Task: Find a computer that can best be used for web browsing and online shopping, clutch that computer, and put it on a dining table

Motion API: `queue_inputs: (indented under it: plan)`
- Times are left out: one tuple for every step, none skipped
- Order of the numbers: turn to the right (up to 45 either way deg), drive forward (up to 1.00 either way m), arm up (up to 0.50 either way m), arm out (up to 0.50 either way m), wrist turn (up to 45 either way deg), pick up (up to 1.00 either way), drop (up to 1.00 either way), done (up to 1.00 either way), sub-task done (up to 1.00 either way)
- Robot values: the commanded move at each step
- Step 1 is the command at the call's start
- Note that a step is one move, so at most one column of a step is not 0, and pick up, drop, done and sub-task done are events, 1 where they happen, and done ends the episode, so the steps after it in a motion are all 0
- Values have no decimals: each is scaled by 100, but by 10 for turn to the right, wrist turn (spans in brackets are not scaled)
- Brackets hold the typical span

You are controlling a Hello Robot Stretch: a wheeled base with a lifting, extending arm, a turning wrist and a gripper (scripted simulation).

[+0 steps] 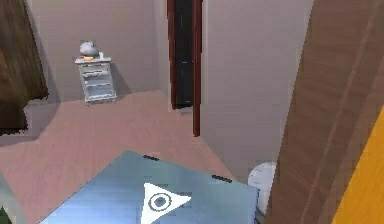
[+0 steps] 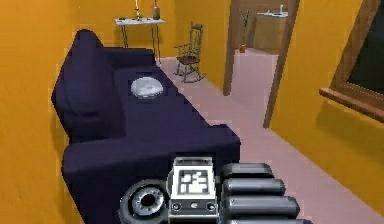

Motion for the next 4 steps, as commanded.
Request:
queue_inputs:
  plan:
    - [30,0,0,0,0,0,0,0,0]
    - [0,5,0,0,0,0,0,0,0]
    - [-240,0,0,0,0,0,0,0,0]
    - [0,40,0,0,0,0,0,0,0]
